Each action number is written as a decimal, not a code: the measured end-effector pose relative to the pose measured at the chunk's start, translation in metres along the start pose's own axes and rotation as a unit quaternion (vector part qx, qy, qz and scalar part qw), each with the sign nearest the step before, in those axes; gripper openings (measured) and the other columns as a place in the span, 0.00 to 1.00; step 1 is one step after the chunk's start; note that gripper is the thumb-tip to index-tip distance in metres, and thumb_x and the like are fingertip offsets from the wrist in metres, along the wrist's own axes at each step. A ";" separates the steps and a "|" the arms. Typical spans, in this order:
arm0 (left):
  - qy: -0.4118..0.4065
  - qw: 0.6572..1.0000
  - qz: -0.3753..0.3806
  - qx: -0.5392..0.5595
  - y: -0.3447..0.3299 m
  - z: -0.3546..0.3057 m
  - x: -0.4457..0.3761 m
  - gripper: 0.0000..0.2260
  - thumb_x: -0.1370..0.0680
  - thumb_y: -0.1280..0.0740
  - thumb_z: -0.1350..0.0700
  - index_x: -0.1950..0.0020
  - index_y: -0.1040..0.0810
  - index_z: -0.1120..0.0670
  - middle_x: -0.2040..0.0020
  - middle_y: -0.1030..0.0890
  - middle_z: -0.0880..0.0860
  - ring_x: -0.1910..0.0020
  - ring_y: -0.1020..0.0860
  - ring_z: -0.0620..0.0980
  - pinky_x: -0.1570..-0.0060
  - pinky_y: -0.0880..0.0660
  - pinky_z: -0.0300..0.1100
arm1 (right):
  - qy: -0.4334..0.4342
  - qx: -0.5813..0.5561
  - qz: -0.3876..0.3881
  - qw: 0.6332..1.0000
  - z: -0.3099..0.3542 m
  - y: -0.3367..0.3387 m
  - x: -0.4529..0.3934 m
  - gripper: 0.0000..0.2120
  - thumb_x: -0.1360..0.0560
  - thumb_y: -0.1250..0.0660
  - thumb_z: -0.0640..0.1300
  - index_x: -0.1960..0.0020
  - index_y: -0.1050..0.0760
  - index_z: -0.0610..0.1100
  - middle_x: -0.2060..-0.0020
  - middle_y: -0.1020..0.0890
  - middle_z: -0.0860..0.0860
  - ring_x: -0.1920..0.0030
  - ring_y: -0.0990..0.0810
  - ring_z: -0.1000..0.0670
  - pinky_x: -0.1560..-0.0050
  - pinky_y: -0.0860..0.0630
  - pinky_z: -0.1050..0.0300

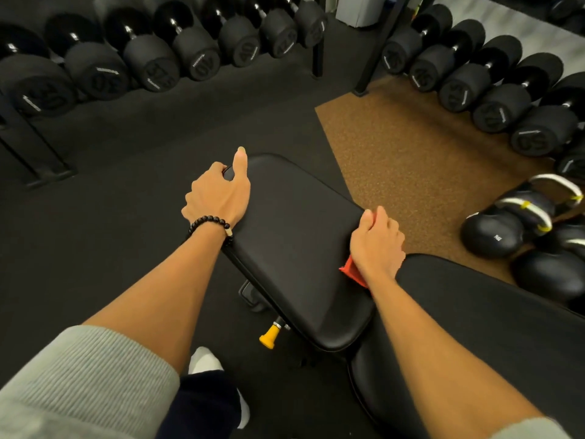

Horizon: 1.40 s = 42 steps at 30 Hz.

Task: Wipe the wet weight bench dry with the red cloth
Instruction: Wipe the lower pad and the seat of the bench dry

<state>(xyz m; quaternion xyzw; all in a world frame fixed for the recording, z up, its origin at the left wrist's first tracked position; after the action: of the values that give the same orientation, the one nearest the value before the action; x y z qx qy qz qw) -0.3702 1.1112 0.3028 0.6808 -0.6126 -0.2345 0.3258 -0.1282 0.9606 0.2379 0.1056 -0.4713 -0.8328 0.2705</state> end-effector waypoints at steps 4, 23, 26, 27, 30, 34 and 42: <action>-0.011 1.000 -0.012 -0.019 -0.002 0.001 -0.003 0.29 0.25 0.50 0.27 0.53 0.24 0.50 0.61 0.27 0.47 0.55 0.28 0.56 0.51 0.34 0.50 | 0.164 0.074 -0.021 0.983 0.019 -0.016 0.099 0.30 0.17 0.56 0.59 0.18 0.50 0.46 0.19 0.46 0.48 0.19 0.52 0.45 0.23 0.47 0.40; -0.025 0.998 -0.036 -0.040 -0.002 0.002 0.000 0.32 0.27 0.50 0.24 0.53 0.25 0.50 0.56 0.23 0.51 0.55 0.26 0.58 0.48 0.30 0.54 | 0.081 -0.146 -0.009 0.986 -0.055 -0.004 0.138 0.26 0.15 0.56 0.55 0.19 0.51 0.53 0.21 0.52 0.60 0.21 0.58 0.58 0.25 0.57 0.65; -0.026 0.998 -0.037 -0.041 -0.001 0.001 0.000 0.31 0.27 0.49 0.25 0.53 0.25 0.51 0.56 0.24 0.51 0.56 0.27 0.57 0.50 0.32 0.53 | 0.060 -0.197 -0.054 0.977 -0.066 0.010 0.086 0.22 0.15 0.47 0.44 0.21 0.40 0.45 0.23 0.36 0.51 0.23 0.41 0.54 0.29 0.49 0.72; -0.024 0.998 -0.036 -0.042 -0.001 0.000 0.001 0.31 0.27 0.49 0.25 0.52 0.24 0.51 0.56 0.24 0.51 0.56 0.27 0.57 0.51 0.32 0.53 | 0.031 -0.216 -0.084 0.972 -0.069 0.022 0.063 0.22 0.16 0.45 0.41 0.22 0.37 0.43 0.26 0.31 0.49 0.25 0.35 0.52 0.32 0.46 0.71; -0.021 0.998 -0.041 -0.042 0.000 0.000 0.001 0.31 0.27 0.50 0.25 0.53 0.24 0.51 0.56 0.23 0.51 0.56 0.27 0.57 0.52 0.33 0.52 | 0.022 -0.223 -0.127 0.966 -0.070 0.065 0.007 0.18 0.18 0.41 0.40 0.28 0.32 0.43 0.37 0.24 0.50 0.40 0.26 0.54 0.43 0.39 0.69; -0.023 0.998 -0.042 -0.043 0.000 -0.001 0.002 0.31 0.27 0.50 0.25 0.54 0.24 0.51 0.57 0.23 0.51 0.56 0.27 0.57 0.52 0.32 0.52 | 0.172 0.010 0.055 0.984 -0.087 0.062 -0.024 0.20 0.18 0.39 0.43 0.27 0.32 0.43 0.27 0.30 0.45 0.26 0.34 0.47 0.27 0.42 0.56; -0.025 0.998 -0.037 -0.045 0.000 -0.001 0.002 0.31 0.24 0.52 0.28 0.53 0.25 0.52 0.63 0.29 0.48 0.57 0.29 0.57 0.52 0.34 0.51 | 0.349 0.278 0.120 0.887 -0.121 0.032 0.090 0.29 0.19 0.54 0.52 0.20 0.42 0.42 0.21 0.40 0.47 0.21 0.46 0.47 0.22 0.48 0.50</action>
<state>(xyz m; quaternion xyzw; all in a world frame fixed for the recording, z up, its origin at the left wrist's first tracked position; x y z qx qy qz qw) -0.3686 1.1094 0.3036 0.6815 -0.5838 -0.2910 0.3318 -0.1396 0.8100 0.2072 0.4030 -0.5680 -0.5378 0.4751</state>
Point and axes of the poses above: each hand's wrist, its own x-axis away from the middle knuckle, its own y-axis out of the back of the hand, z = x × y, the point moved 4 cm from there along -x, towards the middle knuckle
